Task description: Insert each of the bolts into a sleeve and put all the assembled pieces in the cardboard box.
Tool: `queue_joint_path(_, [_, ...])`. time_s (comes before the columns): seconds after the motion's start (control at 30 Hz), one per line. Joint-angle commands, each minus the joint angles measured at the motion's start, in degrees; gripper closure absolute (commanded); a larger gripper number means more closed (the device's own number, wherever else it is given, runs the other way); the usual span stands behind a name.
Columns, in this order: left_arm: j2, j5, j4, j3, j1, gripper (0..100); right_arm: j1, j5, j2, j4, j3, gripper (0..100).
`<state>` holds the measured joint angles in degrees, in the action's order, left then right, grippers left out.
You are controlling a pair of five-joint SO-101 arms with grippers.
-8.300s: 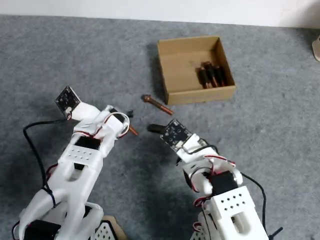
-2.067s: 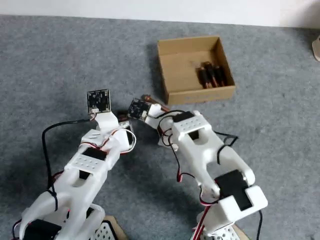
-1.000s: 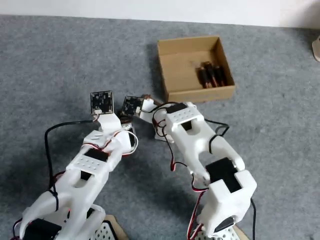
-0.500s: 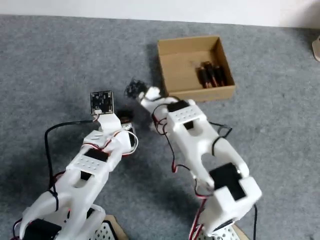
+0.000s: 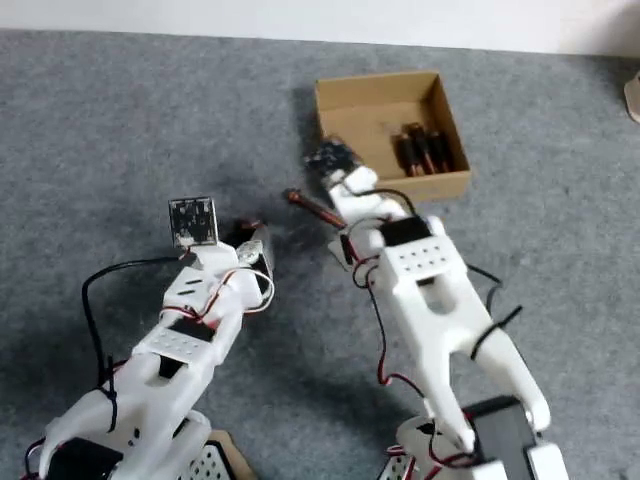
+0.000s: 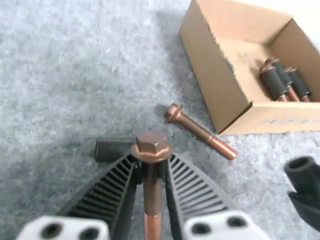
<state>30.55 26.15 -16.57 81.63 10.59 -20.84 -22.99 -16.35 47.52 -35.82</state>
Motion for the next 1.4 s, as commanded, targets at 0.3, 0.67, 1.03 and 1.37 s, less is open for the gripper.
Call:
queue_joint_path(0.3, [2.07, -0.44, -2.55, -0.4, 3.91, 100, 0.92, 15.12, -15.6, -14.9, -21.67, 99.4])
queue_joint_path(0.67, [1.98, -4.4, -2.55, -0.75, 5.76, 100, -1.27, 15.03, -40.84, -27.74, -45.58, 99.4])
queue_joint_path(1.03, [2.33, -4.66, -2.9, -0.84, 5.05, 100, -1.19, 15.38, -48.57, -31.96, -53.93, 99.4])
queue_joint_path(1.37, [2.42, -4.66, -3.78, -1.98, 3.21, 100, -0.84, 15.12, -67.3, -34.07, -64.04, 99.4])
